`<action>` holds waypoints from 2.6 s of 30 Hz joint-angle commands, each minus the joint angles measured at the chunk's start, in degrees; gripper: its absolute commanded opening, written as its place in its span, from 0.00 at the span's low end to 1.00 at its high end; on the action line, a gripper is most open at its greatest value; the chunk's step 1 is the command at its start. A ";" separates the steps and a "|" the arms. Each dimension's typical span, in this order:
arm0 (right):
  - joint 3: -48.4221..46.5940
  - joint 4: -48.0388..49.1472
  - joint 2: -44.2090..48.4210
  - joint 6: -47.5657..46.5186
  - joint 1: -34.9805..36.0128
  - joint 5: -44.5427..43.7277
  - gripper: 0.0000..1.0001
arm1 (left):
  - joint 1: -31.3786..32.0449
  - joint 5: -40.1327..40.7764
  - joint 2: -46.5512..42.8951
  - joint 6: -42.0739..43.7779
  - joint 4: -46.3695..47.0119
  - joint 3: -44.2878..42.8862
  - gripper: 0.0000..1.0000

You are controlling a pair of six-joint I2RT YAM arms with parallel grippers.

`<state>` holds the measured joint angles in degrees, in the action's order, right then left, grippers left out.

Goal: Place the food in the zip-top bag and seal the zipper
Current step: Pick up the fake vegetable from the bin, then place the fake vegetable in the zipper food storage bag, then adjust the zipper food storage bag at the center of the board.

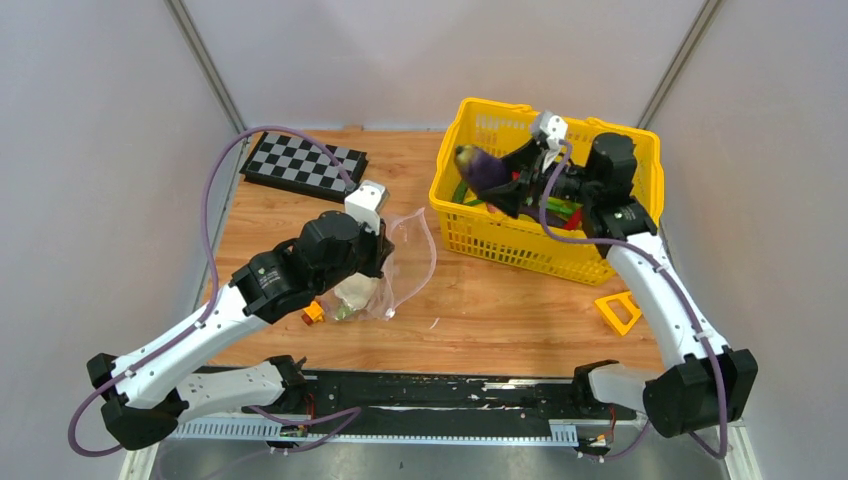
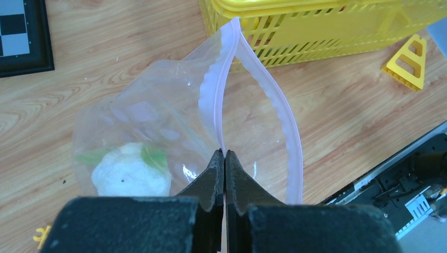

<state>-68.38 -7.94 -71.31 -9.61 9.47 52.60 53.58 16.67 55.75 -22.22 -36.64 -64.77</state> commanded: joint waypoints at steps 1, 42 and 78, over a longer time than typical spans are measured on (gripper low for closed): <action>3.31 12.81 4.04 5.07 8.01 7.01 0.34 | -0.15 0.96 -0.77 -1.23 2.67 -1.21 0.00; 4.31 14.78 -7.54 -1.75 34.56 -10.40 0.85 | -0.18 8.17 -9.16 -5.42 7.85 3.35 0.00; -6.91 -24.27 -19.03 -23.19 42.61 -27.68 0.72 | -0.15 6.35 -7.93 -4.06 6.52 2.59 0.00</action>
<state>-73.69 -29.71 -89.82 -29.21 52.21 29.12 53.32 22.04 48.97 -26.55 -32.32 -60.49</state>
